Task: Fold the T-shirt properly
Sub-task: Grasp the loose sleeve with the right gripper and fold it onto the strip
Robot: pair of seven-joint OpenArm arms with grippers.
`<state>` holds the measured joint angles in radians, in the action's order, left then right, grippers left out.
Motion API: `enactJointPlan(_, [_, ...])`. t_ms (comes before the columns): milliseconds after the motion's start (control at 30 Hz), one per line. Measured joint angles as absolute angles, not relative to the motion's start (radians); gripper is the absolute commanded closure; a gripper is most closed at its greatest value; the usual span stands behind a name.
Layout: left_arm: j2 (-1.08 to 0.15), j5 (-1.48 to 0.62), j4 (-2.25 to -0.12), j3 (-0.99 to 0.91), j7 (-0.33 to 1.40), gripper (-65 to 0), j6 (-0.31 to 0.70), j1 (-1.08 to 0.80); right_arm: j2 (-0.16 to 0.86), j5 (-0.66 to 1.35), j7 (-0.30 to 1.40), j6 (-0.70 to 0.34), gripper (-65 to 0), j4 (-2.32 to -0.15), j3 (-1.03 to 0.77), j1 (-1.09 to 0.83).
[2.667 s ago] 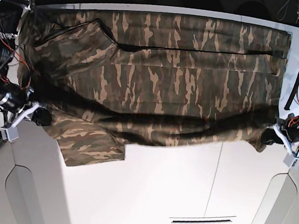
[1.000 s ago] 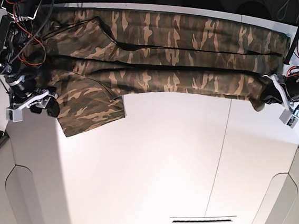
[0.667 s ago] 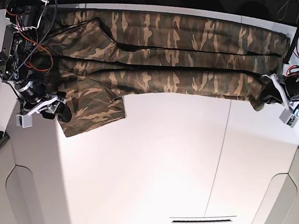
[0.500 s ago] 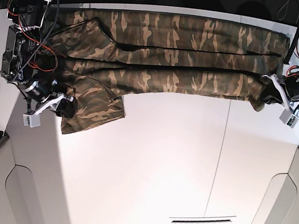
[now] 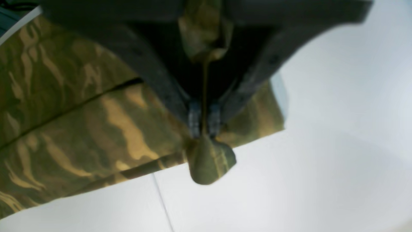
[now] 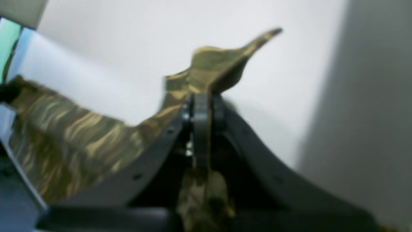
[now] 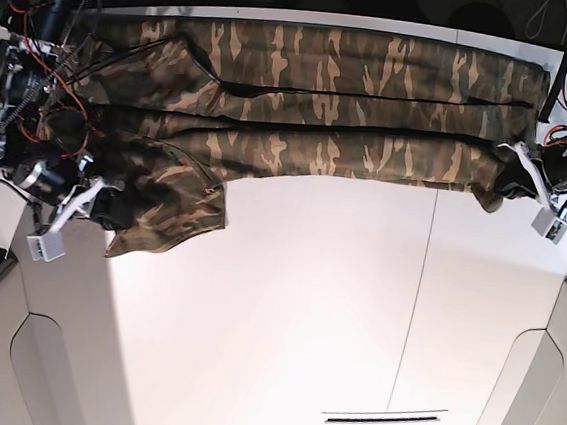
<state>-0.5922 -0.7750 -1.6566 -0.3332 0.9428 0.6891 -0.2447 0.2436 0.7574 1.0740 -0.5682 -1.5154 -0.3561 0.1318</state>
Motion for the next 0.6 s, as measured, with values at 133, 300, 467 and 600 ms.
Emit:
enactJointPlan(133, [-0.591,-0.777,-1.717,-0.405,0.943,0.0,0.689,-0.285,0.241,0.831,1.142,-0.570,0.0,-1.692,-0.436,0.002])
enactJointPlan(300, [-0.593,-0.798,-1.835,-0.501,0.943,0.0,0.690,-0.386,0.242,0.911,1.150,-0.579,0.0,-1.851,-0.553,-0.148])
enactJointPlan(467, [-0.593,-0.798,-1.918,-0.526,0.945,0.0,0.690,-0.463,0.241,0.962,1.153,-0.581,0.0,-1.910,-0.635,-0.273])
enactJointPlan(600, [-0.593,-0.802,-1.942,-0.526,0.955,0.0,0.690,-0.512,0.241,0.967,1.153,-0.588,0.0,-1.919,-0.653,-0.344])
